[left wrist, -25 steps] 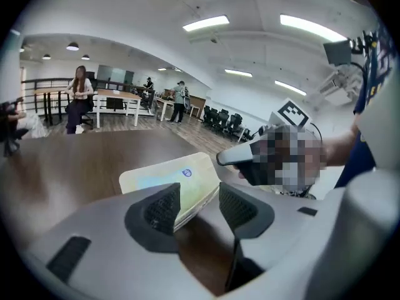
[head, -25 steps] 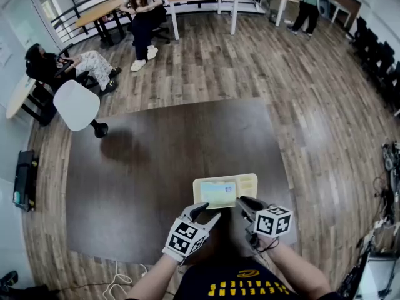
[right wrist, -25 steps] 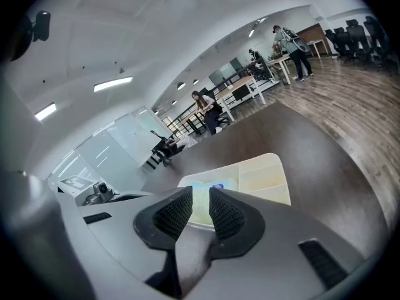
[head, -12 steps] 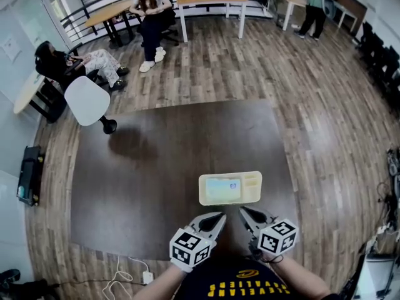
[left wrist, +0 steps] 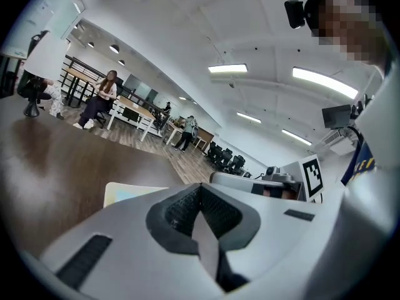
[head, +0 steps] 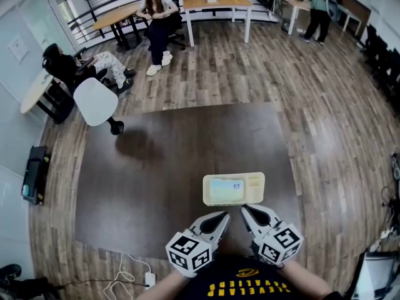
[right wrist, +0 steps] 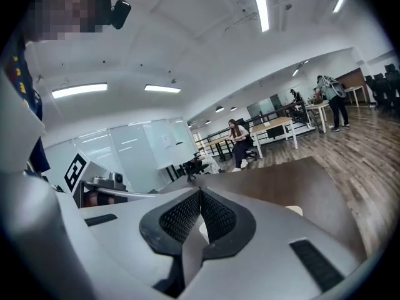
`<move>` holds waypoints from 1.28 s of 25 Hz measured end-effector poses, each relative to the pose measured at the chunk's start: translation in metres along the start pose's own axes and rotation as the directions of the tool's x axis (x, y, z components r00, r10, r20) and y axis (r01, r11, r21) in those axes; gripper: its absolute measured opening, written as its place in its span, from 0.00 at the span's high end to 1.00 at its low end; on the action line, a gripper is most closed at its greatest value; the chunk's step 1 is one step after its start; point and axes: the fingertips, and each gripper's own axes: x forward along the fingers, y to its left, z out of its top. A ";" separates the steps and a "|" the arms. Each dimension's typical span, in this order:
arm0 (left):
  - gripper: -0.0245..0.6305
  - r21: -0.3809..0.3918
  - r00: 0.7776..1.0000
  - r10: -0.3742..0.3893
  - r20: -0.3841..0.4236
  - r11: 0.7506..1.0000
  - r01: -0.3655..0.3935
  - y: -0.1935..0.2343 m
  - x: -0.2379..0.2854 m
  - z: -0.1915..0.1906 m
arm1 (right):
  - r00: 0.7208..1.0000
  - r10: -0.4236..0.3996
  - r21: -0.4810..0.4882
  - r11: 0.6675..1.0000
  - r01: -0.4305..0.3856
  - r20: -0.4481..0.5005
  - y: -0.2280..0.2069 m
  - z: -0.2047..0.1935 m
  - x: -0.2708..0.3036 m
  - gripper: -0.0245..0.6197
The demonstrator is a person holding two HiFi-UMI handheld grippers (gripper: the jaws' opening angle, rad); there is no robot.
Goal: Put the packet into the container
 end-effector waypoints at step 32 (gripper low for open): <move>0.96 0.080 0.998 0.046 0.042 0.996 -0.050 -0.003 -0.006 0.009 | 0.993 0.009 -0.079 0.997 0.000 0.116 0.015 0.022 -0.005 0.95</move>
